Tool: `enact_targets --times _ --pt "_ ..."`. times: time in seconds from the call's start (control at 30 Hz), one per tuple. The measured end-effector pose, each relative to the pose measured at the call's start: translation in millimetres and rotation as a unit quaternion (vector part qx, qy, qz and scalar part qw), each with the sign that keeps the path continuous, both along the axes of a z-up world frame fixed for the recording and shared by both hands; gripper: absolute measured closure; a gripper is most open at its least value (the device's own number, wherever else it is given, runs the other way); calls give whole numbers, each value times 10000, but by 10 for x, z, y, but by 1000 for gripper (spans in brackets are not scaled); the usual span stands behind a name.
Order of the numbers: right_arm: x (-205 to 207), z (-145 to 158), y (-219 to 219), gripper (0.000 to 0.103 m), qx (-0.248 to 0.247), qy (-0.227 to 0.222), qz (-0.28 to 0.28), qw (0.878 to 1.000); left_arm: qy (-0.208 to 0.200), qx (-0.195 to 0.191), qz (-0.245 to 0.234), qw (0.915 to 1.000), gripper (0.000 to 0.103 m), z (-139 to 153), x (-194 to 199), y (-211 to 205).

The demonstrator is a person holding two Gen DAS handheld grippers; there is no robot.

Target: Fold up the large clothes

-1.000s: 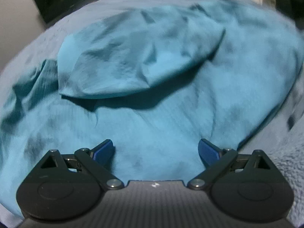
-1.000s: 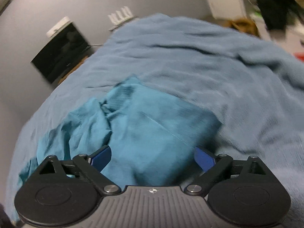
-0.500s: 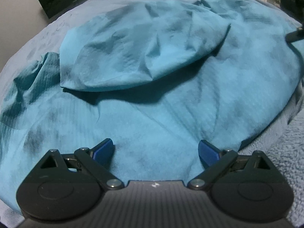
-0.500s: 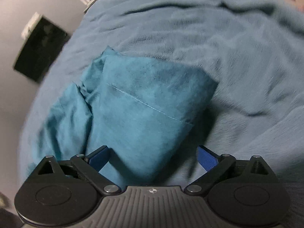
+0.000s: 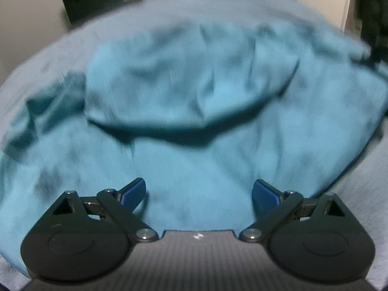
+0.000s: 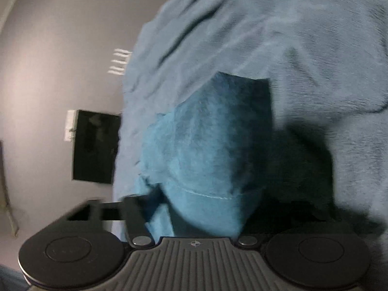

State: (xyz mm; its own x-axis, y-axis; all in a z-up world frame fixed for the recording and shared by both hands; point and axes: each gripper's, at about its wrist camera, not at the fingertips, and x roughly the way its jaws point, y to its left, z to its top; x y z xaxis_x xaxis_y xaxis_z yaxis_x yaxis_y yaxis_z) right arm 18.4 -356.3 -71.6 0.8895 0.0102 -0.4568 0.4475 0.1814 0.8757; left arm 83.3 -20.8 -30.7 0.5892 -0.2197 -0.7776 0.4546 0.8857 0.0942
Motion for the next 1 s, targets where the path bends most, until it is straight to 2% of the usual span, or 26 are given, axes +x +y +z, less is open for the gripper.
enact_targets --times 0.03,0.07,0.13,0.27,0.33,0.37,0.43,0.5,0.53,0.57,0.63,0.7,0.77,0.93,1.0 --pt "6 30 27 73 -48 -104 64 9999 -177 -208 10 9996 6 78 -17 15" --pt "4 65 52 75 -105 -200 120 9997 -374 -454 46 9983 6 161 -16 26" --pt "0 141 99 78 -275 -265 202 9991 -719 -670 256 9948 6 262 42 -3" --pt "-24 244 119 78 -588 -246 309 9975 -1159 -412 577 9907 6 269 319 -222" --pt "-2 245 102 71 -578 -199 298 9977 -1135 -189 782 9903 6 191 499 -301" --pt "31 225 79 64 -519 -199 300 9980 -1068 -109 889 9902 6 141 582 -301" --pt "66 194 42 57 -425 -180 288 9985 -784 112 1109 9907 6 -20 736 -304" --pt "72 158 40 56 -419 -141 283 9986 -415 323 1107 9925 6 -230 822 -287" --pt "93 158 36 60 -452 -138 284 9985 -345 389 1072 9929 6 -305 828 -285" --pt "113 175 52 72 -548 -152 327 9978 -319 443 1042 9931 6 -369 822 -286" --pt "177 260 136 81 -975 -245 562 9933 -335 507 1016 9930 6 -416 817 -292" --pt "245 457 310 86 -1752 -391 891 9797 -338 574 995 9928 6 -447 829 -306" --pt "287 660 526 88 -2481 -592 1219 9592 -357 627 974 9926 6 -478 828 -315" --pt "249 1037 1056 89 -3565 -1273 1915 9056 -335 511 978 9933 6 -480 831 -280" --pt "219 1142 1247 89 -3964 -1497 2154 8798 -304 377 1008 9937 6 -452 835 -230"
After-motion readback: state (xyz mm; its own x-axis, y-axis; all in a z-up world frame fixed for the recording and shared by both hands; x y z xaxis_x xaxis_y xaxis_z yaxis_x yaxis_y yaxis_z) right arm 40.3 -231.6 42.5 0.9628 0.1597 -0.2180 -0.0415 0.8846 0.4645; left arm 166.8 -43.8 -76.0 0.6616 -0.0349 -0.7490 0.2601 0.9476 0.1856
